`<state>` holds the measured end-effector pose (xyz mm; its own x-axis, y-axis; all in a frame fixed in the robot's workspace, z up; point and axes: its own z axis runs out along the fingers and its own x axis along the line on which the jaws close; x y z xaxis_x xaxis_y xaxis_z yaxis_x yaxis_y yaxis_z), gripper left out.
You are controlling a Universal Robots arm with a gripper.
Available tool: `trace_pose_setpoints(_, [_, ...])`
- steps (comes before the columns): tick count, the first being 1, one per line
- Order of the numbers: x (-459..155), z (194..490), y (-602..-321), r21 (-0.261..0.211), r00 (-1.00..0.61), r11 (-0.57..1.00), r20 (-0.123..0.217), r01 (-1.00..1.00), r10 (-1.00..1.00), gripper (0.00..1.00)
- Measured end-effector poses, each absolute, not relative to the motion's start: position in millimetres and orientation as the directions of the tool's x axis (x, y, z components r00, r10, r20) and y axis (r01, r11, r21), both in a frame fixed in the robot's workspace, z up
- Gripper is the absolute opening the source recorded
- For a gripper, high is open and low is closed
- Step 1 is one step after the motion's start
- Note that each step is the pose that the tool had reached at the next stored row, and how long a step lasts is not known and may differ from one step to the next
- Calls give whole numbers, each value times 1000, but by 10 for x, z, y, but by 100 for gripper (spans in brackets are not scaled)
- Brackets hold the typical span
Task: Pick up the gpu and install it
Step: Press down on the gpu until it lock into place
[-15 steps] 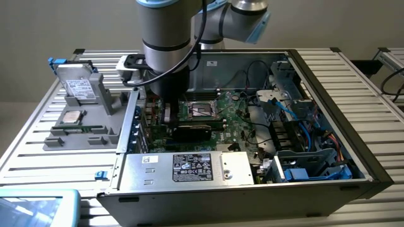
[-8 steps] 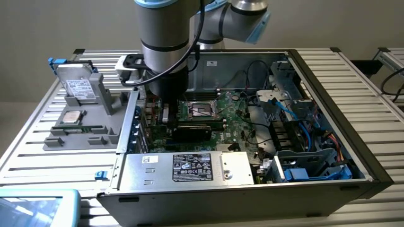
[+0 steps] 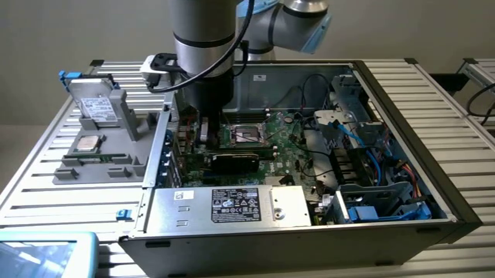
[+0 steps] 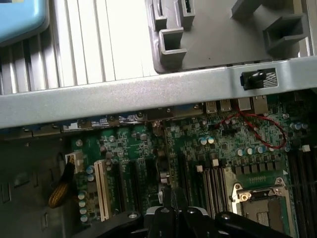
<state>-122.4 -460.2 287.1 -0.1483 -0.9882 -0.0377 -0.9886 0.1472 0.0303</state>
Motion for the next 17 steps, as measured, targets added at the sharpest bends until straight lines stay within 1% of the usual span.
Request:
trace_pose_setpoints(7, [-1011, 2863, -4612, 30, -148, 147, -38, -989, -988, 12])
trace_pose_setpoints(17, [-970, 2684, -4618, 30, -149, 148, -38, -989, -988, 12])
